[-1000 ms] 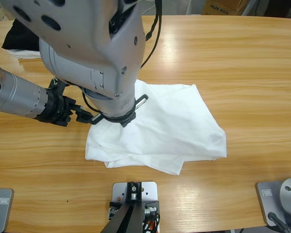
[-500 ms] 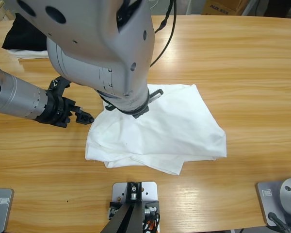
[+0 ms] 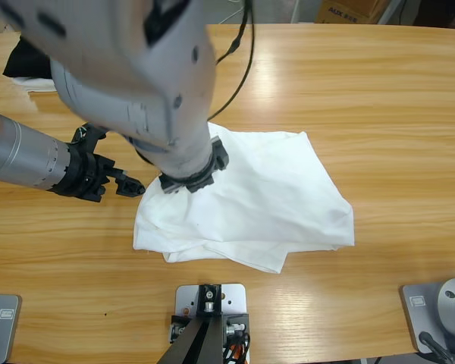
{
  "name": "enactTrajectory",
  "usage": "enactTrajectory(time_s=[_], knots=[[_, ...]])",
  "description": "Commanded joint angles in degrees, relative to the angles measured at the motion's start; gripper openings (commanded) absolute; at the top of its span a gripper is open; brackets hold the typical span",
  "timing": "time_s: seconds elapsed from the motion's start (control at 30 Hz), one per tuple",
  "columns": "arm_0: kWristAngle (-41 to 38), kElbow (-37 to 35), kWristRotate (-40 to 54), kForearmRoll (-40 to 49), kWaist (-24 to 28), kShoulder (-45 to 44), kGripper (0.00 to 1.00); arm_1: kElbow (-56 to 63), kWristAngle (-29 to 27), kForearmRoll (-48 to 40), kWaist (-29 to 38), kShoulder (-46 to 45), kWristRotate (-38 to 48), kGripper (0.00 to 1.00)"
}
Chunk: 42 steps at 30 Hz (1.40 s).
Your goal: Fold clothes
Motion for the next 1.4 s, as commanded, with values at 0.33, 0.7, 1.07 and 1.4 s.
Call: enactTrajectory(time_s=[0.33, 0.7, 1.07, 1.4], knots=[[-0.6, 2.8, -0.5, -1.6, 0.6, -0.9, 0.881, 1.0, 1.1, -0.1, 0.3, 2.7, -6.7, 0.0], [-0.6, 3.0, -0.7, -2.1, 0.6, -0.7, 0.881, 3.6, -1.6, 1.1, 0.3, 1.6, -6.8, 0.0], [-0.6, 3.2, -1.9, -2.8, 0.6, -0.5, 0.881, 1.2, -7.7, 7.6, -4.5, -11.4, -8.9, 0.0], [-1.1, 3.3, -1.9, -2.8, 0.6, -0.4, 0.881, 24.9, -18.4, 6.8, -17.5, -24.7, -2.1, 0.0]])
